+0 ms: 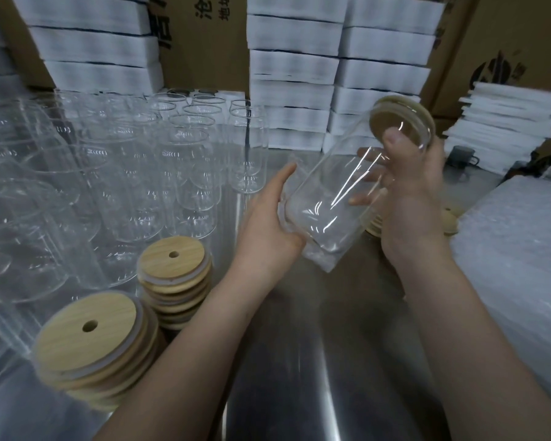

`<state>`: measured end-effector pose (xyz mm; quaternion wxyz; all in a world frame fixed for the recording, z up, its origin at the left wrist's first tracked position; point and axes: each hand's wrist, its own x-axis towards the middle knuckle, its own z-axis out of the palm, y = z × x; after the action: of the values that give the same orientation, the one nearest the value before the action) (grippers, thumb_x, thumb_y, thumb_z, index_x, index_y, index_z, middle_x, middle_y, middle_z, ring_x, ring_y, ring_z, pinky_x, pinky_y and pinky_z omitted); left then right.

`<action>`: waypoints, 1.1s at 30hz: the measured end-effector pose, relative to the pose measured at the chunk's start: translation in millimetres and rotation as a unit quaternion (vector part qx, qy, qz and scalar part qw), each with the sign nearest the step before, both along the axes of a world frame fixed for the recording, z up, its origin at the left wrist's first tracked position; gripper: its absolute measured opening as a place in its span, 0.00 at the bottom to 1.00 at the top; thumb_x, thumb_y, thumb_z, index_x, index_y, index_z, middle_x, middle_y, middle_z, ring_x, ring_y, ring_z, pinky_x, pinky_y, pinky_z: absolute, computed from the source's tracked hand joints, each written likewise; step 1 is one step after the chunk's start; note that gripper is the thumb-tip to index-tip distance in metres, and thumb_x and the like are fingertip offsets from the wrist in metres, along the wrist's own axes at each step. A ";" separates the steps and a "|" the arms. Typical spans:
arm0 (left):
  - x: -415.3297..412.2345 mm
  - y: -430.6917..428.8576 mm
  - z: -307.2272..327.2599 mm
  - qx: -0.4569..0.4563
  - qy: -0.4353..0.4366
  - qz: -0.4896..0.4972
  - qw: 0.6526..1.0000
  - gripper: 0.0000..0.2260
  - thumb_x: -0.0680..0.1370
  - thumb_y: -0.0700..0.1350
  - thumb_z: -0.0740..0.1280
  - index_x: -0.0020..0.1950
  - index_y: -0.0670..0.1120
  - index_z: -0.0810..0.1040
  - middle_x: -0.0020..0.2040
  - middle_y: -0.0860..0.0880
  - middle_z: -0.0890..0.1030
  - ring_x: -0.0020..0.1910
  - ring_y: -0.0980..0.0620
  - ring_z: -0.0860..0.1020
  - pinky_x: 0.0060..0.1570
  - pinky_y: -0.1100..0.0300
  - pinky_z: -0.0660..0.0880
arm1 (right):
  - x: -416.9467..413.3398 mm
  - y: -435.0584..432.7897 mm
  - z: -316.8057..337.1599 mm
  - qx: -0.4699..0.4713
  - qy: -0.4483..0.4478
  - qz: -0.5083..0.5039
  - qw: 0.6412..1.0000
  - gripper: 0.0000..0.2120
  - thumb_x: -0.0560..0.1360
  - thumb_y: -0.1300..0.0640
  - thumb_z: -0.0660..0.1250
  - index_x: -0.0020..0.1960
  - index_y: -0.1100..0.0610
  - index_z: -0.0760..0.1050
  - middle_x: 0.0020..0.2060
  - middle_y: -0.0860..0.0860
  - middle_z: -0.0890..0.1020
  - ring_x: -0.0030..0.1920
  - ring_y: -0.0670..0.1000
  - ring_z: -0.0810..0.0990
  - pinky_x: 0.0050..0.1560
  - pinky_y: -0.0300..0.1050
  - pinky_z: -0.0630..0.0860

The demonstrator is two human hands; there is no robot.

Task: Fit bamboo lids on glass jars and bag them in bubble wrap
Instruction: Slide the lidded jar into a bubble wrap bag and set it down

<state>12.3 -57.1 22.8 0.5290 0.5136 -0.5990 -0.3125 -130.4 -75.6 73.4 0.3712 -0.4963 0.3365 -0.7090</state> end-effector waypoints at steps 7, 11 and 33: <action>-0.8 3.1 2.8 -0.011 -0.044 0.008 0.999 0.39 0.69 0.36 0.72 0.74 0.62 0.63 0.66 0.52 0.74 0.60 0.45 0.78 0.57 0.40 0.77 | 1.9 0.1 -6.7 -0.096 0.085 -0.093 0.987 0.29 0.67 0.45 0.73 0.63 0.53 0.65 0.58 0.58 0.76 0.54 0.54 0.80 0.52 0.48 0.78; -0.9 6.0 5.8 -0.010 -0.034 0.016 0.999 0.38 0.67 0.38 0.69 0.73 0.62 0.64 0.64 0.51 0.73 0.57 0.39 0.79 0.56 0.40 0.77 | 1.0 -1.3 -11.4 -0.164 0.123 -0.157 0.966 0.30 0.71 0.49 0.73 0.65 0.59 0.64 0.58 0.55 0.73 0.57 0.53 0.76 0.57 0.45 0.75; -0.7 5.0 4.9 0.000 -0.140 0.074 0.987 0.48 0.65 0.59 0.78 0.78 0.53 0.57 0.78 0.51 0.60 0.77 0.51 0.56 0.75 0.44 0.55 | -4.1 -7.1 -17.6 -0.114 0.089 -0.168 0.975 0.28 0.71 0.52 0.75 0.64 0.58 0.66 0.61 0.62 0.74 0.60 0.60 0.75 0.61 0.57 0.74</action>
<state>11.6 -52.1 27.7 0.4611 0.5956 -0.6274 -0.1973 -134.5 -82.7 55.7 0.1567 -0.5328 0.3633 -0.7481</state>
